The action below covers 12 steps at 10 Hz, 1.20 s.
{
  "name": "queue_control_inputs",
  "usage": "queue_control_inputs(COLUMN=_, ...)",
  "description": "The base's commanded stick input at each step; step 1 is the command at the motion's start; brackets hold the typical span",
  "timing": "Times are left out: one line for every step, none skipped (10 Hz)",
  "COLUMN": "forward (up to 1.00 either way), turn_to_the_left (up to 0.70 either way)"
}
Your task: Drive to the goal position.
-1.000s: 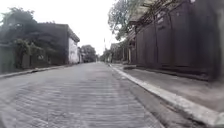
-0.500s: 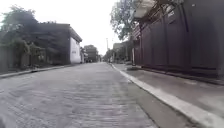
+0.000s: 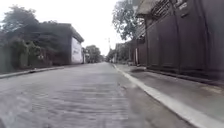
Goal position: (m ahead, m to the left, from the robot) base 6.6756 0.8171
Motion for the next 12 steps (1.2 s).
queue_control_inputs(forward=1.00, turn_to_the_left=0.00)
queue_control_inputs(forward=1.00, turn_to_the_left=0.00)
queue_control_inputs(forward=1.00, turn_to_the_left=0.00)
queue_control_inputs(forward=1.00, turn_to_the_left=0.00)
queue_control_inputs(forward=1.00, turn_to_the_left=0.00)
queue_control_inputs(forward=1.00, turn_to_the_left=0.00)
queue_control_inputs(forward=1.00, turn_to_the_left=0.00)
queue_control_inputs(forward=1.00, turn_to_the_left=0.00)
queue_control_inputs(forward=1.00, turn_to_the_left=0.00)
queue_control_inputs(forward=1.00, turn_to_the_left=0.00)
queue_control_inputs(forward=1.00, turn_to_the_left=0.00)
queue_control_inputs(forward=1.00, turn_to_the_left=0.00)
